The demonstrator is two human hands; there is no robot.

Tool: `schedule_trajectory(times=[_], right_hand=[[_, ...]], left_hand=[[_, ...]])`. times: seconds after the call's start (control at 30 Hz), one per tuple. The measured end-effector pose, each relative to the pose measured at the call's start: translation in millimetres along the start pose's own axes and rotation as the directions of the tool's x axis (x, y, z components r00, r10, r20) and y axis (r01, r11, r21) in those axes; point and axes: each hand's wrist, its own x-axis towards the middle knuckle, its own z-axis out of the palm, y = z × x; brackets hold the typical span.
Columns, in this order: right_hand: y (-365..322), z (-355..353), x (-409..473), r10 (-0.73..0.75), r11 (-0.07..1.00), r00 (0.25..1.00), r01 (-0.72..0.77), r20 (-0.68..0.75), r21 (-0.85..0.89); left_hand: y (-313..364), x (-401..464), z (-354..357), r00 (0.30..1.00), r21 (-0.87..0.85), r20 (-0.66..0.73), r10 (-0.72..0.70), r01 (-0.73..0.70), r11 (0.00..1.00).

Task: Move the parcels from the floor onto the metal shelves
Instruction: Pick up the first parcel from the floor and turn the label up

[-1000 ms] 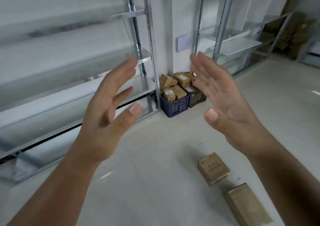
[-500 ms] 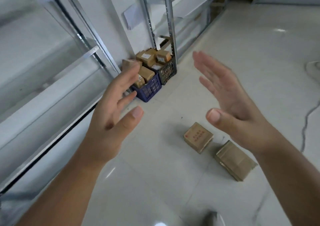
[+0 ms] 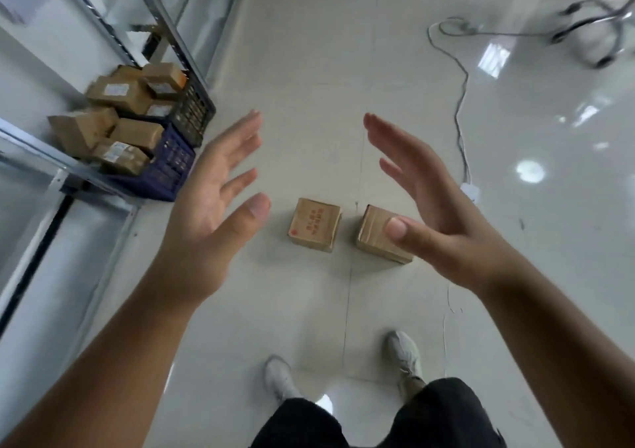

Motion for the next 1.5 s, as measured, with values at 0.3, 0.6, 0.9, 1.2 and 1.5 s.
schedule_trajectory(times=[0.3, 0.6, 0.9, 1.2, 1.5], right_hand=[[-1.8, 85.3, -3.4, 0.08, 0.997, 0.986, -0.08, -0.148, 0.006], [33.1, 70.8, -3.7, 0.134, 0.991, 0.971, -0.125, -0.196, 0.057], [97.4, 29.3, 25.9, 0.178, 0.981, 0.955, -0.152, -0.238, 0.123], [246.4, 54.1, 61.9, 0.277, 0.956, 0.924, -0.24, -0.262, 0.167], [539.3, 151.7, 78.2, 0.385, 0.923, 0.865, -0.361, -0.321, 0.132]], left_hand=[[-38.4, -12.3, -61.6, 0.989, -0.04, 0.146, 0.015, -0.009, 0.999], [-61.6, 8.0, -42.7, 0.987, -0.057, 0.153, -0.044, 0.053, 0.997], [-101.7, 62.9, -5.7, 0.978, 0.001, 0.188, -0.086, 0.087, 0.996], [-259.2, 98.3, 1.9, 0.971, 0.002, 0.182, -0.154, 0.156, 0.988], [-568.1, 104.3, 25.3, 0.963, 0.035, 0.156, -0.22, 0.217, 0.976]])
